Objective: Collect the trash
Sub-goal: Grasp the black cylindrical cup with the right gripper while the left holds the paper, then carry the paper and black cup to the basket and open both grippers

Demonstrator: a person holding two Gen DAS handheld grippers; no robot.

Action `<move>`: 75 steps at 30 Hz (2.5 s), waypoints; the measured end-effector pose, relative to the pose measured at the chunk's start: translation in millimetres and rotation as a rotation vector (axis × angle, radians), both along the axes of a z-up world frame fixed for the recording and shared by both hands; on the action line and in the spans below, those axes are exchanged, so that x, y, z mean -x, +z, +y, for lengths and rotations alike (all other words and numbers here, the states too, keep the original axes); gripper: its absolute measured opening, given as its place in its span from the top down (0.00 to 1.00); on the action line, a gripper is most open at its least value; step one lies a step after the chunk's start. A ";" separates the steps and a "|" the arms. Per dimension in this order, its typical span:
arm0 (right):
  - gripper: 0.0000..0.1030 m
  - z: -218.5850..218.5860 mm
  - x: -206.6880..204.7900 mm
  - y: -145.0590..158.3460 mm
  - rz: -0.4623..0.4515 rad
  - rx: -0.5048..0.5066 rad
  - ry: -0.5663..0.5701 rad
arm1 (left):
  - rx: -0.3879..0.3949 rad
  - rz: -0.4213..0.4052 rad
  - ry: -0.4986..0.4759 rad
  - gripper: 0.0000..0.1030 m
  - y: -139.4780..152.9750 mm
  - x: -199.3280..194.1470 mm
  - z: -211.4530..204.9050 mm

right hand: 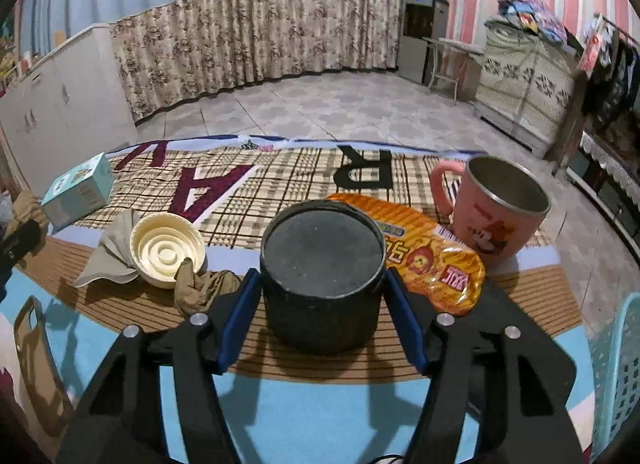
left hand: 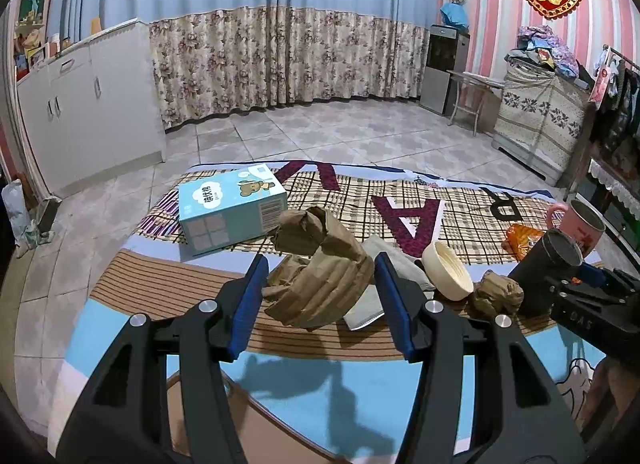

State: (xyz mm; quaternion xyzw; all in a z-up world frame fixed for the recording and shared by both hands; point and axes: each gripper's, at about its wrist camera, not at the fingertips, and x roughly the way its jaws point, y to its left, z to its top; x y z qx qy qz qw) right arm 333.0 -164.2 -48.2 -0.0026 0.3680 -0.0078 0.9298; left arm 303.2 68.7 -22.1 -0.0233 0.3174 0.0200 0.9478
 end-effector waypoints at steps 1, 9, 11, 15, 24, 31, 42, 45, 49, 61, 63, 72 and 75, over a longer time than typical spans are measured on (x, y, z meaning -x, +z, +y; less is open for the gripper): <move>0.40 1.6 2.9 2.2 -0.012 0.011 0.009 | -0.003 -0.001 -0.001 0.48 0.2 0.0 -0.1; 0.40 -41.6 61.4 44.4 -0.122 -0.007 -0.006 | -0.066 -0.030 -0.081 0.48 7.5 12.1 -30.8; 0.40 -66.1 78.1 55.2 -0.138 -0.026 -0.032 | -0.073 -0.038 -0.107 0.48 11.0 18.6 -47.1; 0.40 -121.6 111.4 73.9 -0.162 -0.029 -0.098 | -0.005 -0.027 -0.167 0.48 17.7 27.5 -83.3; 0.40 -256.5 188.5 90.1 -0.177 -0.014 -0.318 | -0.007 -0.100 -0.341 0.48 46.1 66.1 -202.7; 0.39 -333.1 231.0 81.1 -0.165 -0.036 -0.449 | -0.015 -0.090 -0.504 0.48 43.7 97.9 -297.8; 0.39 -381.4 255.1 63.0 -0.155 -0.058 -0.512 | -0.007 -0.058 -0.646 0.48 25.6 127.5 -391.1; 0.39 -387.1 258.2 59.1 -0.155 -0.065 -0.521 | -0.012 -0.063 -0.671 0.48 25.7 129.6 -407.2; 0.39 -392.6 257.9 54.1 -0.150 -0.070 -0.535 | -0.013 -0.068 -0.712 0.48 25.8 130.6 -430.0; 0.39 -403.4 260.1 43.2 -0.134 -0.097 -0.556 | -0.020 -0.068 -0.825 0.43 17.5 136.5 -472.0; 0.39 -402.0 260.3 43.5 -0.133 -0.100 -0.554 | -0.026 -0.068 -0.826 0.35 18.6 136.7 -473.7; 0.39 -398.0 257.0 39.6 -0.138 -0.103 -0.548 | -0.046 -0.131 -0.722 0.16 37.2 129.7 -441.0; 0.39 -396.3 255.4 38.3 -0.140 -0.113 -0.547 | -0.045 -0.152 -0.674 0.14 45.5 123.4 -422.6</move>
